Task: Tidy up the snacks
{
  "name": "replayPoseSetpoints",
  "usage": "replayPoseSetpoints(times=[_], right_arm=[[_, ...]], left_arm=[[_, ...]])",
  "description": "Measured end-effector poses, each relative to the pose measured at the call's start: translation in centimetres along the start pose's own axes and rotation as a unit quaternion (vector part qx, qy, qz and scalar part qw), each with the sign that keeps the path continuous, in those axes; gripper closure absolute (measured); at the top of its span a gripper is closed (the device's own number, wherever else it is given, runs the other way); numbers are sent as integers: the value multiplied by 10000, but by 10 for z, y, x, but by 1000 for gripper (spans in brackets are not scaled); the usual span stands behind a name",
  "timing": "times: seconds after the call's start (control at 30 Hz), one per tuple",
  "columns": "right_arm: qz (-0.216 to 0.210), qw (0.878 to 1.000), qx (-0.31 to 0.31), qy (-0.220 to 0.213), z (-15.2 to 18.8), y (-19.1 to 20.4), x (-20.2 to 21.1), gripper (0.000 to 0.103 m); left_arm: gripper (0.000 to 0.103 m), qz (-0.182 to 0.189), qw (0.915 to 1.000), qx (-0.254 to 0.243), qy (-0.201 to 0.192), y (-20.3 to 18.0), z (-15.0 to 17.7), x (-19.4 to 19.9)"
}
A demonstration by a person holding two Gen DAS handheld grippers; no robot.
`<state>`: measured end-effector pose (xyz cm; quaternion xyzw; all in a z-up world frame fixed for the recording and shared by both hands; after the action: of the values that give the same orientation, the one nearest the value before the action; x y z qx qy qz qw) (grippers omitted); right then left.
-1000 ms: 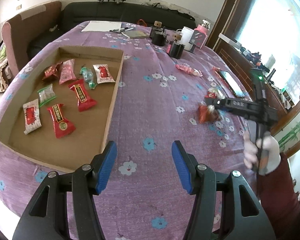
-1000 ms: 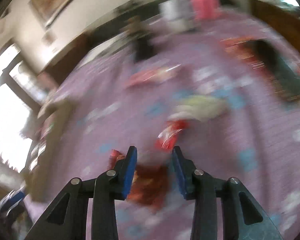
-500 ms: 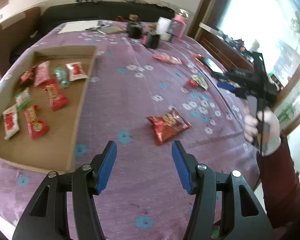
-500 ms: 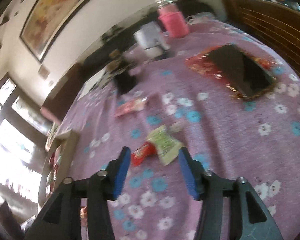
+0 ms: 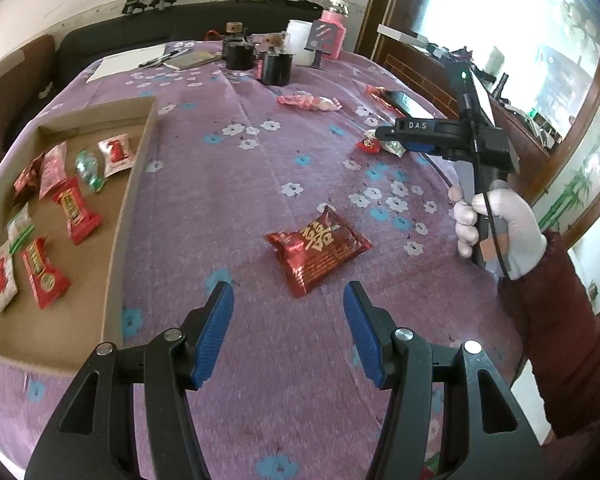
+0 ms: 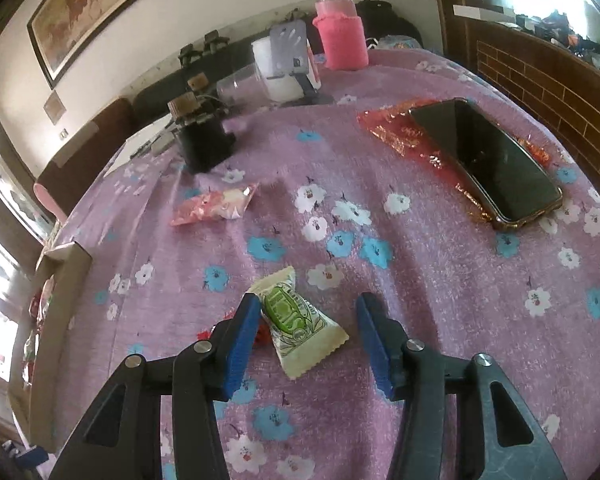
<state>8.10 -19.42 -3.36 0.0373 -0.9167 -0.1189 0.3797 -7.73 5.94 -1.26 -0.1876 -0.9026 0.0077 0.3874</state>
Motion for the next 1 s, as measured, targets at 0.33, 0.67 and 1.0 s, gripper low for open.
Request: replayPoseSetpoints(times=[0.33,0.67,1.0], right_arm=[[31,9997,223,15,6,8,2,82],[-164,9998,-120,15,4,-2,8,82],[-282,9986,-398,-200,-4,-10,19,82]], left_arm=[[47,-93,9977,-601,306,-16,-16,-48],[34,273,9876,-1470,485,-46,-18,-85],[54,98,9951,-930,327,-37,-23,-78]])
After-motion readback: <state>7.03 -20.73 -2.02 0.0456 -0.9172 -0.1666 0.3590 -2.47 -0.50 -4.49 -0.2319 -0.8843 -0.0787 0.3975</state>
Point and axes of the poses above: each gripper's, at about its wrist camera, not at the fingertips, and x roughly against the way its jaws point, y to its left, z to its underside, the point moved 8 cm from there along -x, roughly the way its jaws point, and after that the axes turned 7 degrees about -y, right-handed, at the moved point
